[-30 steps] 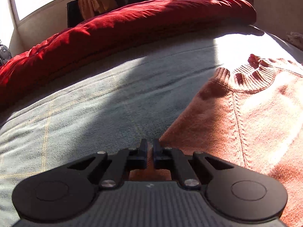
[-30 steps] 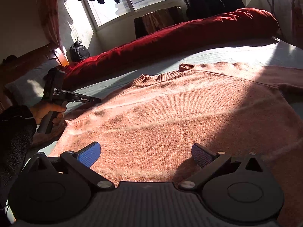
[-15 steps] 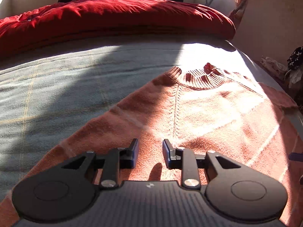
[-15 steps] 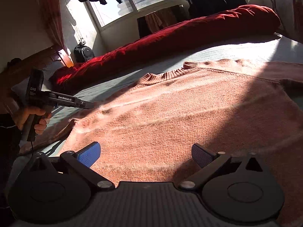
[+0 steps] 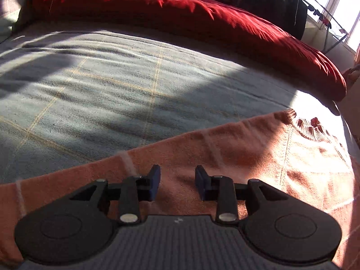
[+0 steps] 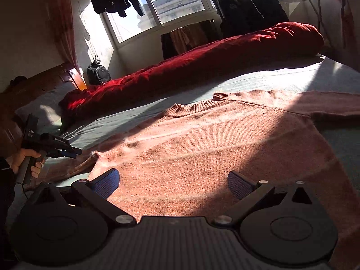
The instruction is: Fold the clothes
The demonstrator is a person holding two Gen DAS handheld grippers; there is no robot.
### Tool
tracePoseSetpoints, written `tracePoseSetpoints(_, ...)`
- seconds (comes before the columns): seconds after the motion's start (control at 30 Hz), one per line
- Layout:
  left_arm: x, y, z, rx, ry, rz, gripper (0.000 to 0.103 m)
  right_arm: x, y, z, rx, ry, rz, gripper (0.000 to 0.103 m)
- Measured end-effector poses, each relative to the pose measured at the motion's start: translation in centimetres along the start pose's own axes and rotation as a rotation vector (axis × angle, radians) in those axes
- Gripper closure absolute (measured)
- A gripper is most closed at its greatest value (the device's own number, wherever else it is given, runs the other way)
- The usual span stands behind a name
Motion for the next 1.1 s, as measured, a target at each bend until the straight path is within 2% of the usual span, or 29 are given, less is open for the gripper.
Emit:
tracePoseSetpoints(0.1, -2.0, 0.4, 0.4, -0.020, -0.006, -0.026, 0.058, -0.6, 0.1, 0.8, -0.010, -0.006, -0.004, 0.000)
tracePoseSetpoints(0.2, -2.2, 1.3, -0.8, 0.016, 0.005, -0.025, 0.057, -1.3, 0.1, 1.7, -0.032, -0.015, -0.011, 0.000)
tracePoseSetpoints(0.27, -3.4, 1.6, -0.3, 0.000, -0.009, -0.058, 0.056, -1.8, 0.1, 2.2, -0.047, -0.019, -0.016, 0.000)
tracePoseSetpoints(0.43, -9.0, 2.6, 5.3, -0.205, -0.080, -0.177, 0.055, -2.3, 0.1, 2.3, -0.058, -0.007, -0.025, 0.000)
tracePoseSetpoints(0.5, -11.7, 3.9, 8.0, -0.304, -0.099, -0.222, 0.052, -2.3, 0.2, 2.4, -0.049, -0.015, -0.018, 0.000)
tracePoseSetpoints(0.63, -15.9, 7.5, 10.9, -0.448, -0.069, -0.300, 0.047, -2.0, 0.5, 3.2, -0.066, -0.029, -0.009, 0.000)
tracePoseSetpoints(0.67, -16.3, 8.2, 11.4, -0.475, -0.065, -0.309, 0.043, -1.9, 0.6, 3.4, -0.068, -0.034, -0.004, 0.000)
tracePoseSetpoints(0.8, -16.8, 11.8, 13.5, -0.602, -0.039, -0.350, 0.043, -1.7, 1.1, 4.1, -0.075, -0.047, 0.011, 0.000)
tracePoseSetpoints(0.9, -16.3, 12.9, 15.4, -0.699, 0.003, -0.431, 0.043, -1.8, 1.3, 4.5, -0.086, -0.044, 0.017, 0.000)
tracePoseSetpoints(1.03, -15.3, 11.8, 17.0, -0.715, -0.012, -0.526, 0.042, -2.2, 1.2, 4.7, -0.105, -0.024, 0.005, 0.000)
tracePoseSetpoints(1.1, -15.0, 11.0, 17.3, -0.695, -0.049, -0.552, 0.043, -2.2, 1.1, 4.5, -0.105, -0.012, 0.002, 0.000)
Point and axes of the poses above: each gripper's, at about its wrist camera, not at the fingertips, and x roughly the way its jaws point, z to its left, y to its underside, the point moved 9 cm from there along x, roughly the way its jaws point, and after that the axes turned 12 degrees about y, right-handed, at the moved point
